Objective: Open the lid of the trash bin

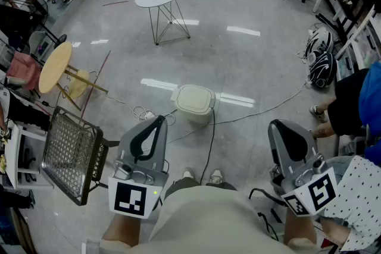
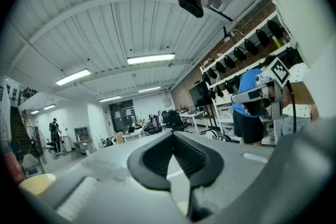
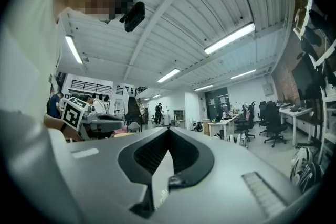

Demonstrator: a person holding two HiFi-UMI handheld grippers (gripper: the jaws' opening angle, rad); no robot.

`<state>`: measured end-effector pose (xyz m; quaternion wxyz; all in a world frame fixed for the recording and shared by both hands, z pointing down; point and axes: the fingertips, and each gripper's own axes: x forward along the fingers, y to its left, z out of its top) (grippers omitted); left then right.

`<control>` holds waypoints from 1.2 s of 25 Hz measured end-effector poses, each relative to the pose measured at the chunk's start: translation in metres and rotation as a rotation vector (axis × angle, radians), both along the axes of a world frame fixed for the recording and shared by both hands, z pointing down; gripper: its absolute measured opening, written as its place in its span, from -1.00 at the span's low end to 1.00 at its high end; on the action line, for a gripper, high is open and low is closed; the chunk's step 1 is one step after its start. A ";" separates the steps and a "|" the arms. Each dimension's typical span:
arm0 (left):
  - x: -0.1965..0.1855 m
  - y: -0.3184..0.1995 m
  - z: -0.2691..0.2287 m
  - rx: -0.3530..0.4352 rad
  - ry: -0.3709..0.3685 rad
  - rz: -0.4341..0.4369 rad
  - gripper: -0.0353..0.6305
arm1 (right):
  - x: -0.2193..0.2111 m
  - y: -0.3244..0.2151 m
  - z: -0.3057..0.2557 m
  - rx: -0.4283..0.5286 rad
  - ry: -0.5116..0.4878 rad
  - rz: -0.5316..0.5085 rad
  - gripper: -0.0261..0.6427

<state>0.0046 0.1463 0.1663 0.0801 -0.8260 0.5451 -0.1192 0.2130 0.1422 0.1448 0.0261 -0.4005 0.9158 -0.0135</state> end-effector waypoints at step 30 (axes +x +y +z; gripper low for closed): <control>-0.019 0.000 -0.006 -0.012 -0.029 -0.035 -0.89 | -0.019 -0.014 0.004 -0.041 -0.028 -0.018 -0.91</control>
